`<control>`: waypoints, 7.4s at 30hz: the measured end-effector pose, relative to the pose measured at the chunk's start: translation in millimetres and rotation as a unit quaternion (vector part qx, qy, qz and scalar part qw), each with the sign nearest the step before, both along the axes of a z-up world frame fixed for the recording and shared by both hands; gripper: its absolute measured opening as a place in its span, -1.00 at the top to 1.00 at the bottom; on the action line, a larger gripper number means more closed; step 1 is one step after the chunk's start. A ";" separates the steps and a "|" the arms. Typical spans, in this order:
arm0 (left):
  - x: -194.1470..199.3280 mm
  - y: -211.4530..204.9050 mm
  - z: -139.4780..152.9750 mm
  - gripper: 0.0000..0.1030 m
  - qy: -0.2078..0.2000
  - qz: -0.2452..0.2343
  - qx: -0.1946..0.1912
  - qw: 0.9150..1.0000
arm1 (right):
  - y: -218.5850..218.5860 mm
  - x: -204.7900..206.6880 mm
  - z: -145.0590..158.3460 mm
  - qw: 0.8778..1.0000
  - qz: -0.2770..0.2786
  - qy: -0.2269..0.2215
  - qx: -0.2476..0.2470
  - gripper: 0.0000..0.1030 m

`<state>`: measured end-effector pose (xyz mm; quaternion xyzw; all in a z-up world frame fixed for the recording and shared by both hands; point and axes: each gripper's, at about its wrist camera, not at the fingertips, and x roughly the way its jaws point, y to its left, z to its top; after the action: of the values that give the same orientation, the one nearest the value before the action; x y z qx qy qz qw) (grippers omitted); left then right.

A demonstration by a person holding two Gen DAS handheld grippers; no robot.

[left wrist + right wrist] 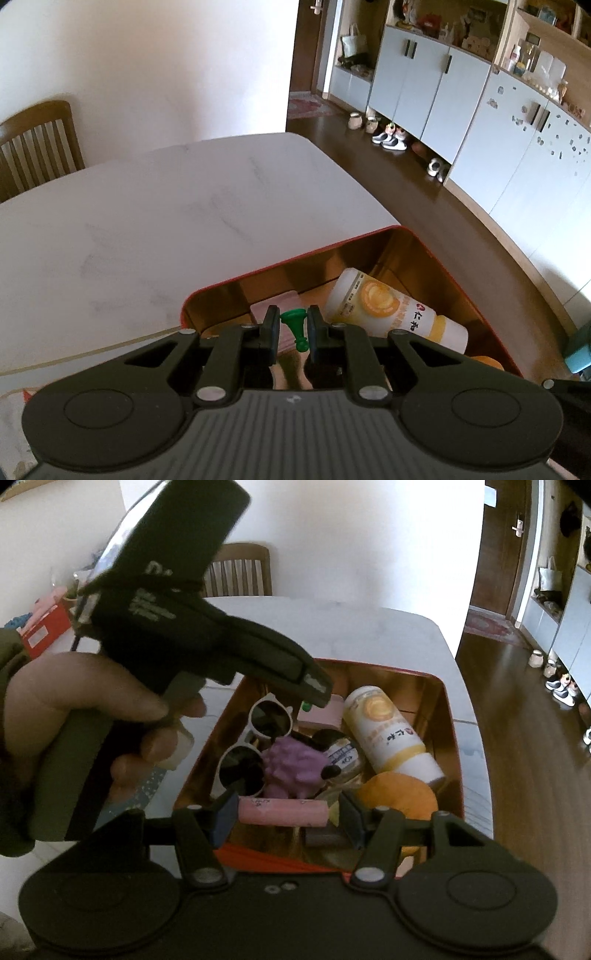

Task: Organize rigid objects
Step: 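Lower the green item with the left tool while the right tool lowers the pink stick, releasing both, then withdraw both tools from the box toward the red packet and nail clipper, then grasp the red snack packet with the right tool while the left tool grasps the nail clipper, then lift the packet and clipper with both tools and carry them over the red tin box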

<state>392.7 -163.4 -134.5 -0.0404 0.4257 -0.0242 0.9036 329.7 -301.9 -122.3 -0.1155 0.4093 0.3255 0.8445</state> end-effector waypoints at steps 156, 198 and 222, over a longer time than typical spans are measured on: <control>-159.3 172.4 -50.3 0.79 -0.052 -0.030 0.063 0.996 | 229.5 13.1 -41.5 0.997 -0.015 0.040 -0.063 0.62; -201.1 163.4 -28.1 0.28 -0.018 0.021 0.005 1.000 | 89.4 -108.1 11.0 0.992 -0.098 0.069 0.042 0.61; -188.4 145.2 -40.3 0.79 -0.001 0.061 0.046 0.997 | 49.5 -116.4 10.4 0.990 -0.110 0.072 0.050 0.61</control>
<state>204.3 -18.2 -174.8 -0.0248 0.4222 0.0500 0.9048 213.4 -252.5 -111.8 -0.0035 0.4621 0.2586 0.8483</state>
